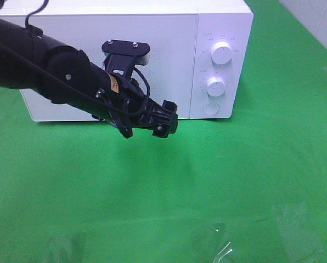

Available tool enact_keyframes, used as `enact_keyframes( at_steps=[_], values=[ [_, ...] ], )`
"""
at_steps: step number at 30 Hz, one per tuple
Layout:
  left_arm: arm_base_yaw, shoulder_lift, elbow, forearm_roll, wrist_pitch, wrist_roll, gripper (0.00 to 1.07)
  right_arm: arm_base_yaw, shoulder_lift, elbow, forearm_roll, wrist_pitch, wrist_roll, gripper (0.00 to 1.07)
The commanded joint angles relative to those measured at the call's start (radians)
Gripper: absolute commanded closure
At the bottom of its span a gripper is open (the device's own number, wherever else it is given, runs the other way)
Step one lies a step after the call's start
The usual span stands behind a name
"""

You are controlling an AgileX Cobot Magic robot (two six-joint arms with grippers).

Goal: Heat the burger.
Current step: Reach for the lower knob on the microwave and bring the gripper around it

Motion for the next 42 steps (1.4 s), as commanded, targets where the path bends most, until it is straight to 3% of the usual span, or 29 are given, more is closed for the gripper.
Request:
enact_keyframes(
  at_steps=[1,10,21,28,30,33,36,37,39,42],
  values=[
    [-0.006,-0.079,-0.010,-0.058,0.170,-0.006,0.06,-0.006,-0.025,0.003,0.004,0.000,0.002,0.34],
    [-0.006,-0.207,-0.010,-0.073,0.465,0.001,0.06,-0.006,-0.025,0.003,0.004,0.000,0.002,0.34],
    [0.018,-0.302,-0.010,-0.048,0.651,-0.004,0.06,-0.006,-0.025,0.003,0.004,0.000,0.002,0.34],
    [0.138,-0.352,-0.010,-0.047,0.754,0.032,0.06,-0.006,-0.025,0.003,0.004,0.000,0.004,0.34],
    [0.244,-0.385,-0.010,-0.047,0.807,0.061,0.06,-0.006,-0.025,0.003,0.004,0.000,0.004,0.34],
    [0.267,-0.391,-0.010,-0.048,0.820,0.071,0.06,-0.006,-0.025,0.003,0.004,0.000,0.004,0.34],
    [0.381,-0.421,-0.009,-0.050,0.870,0.117,0.06,-0.006,-0.025,0.003,0.004,0.000,0.004,0.34],
    [0.381,-0.421,-0.009,-0.050,0.870,0.117,0.06,-0.006,-0.025,0.003,0.004,0.000,0.004,0.34],
    [0.478,-0.457,-0.009,-0.050,0.899,0.156,0.06,-0.006,-0.025,0.003,0.004,0.000,0.004,0.34],
    [0.518,-0.473,-0.009,-0.051,0.911,0.165,0.06,-0.006,-0.025,0.003,0.004,0.000,0.004,0.34]
  ],
)
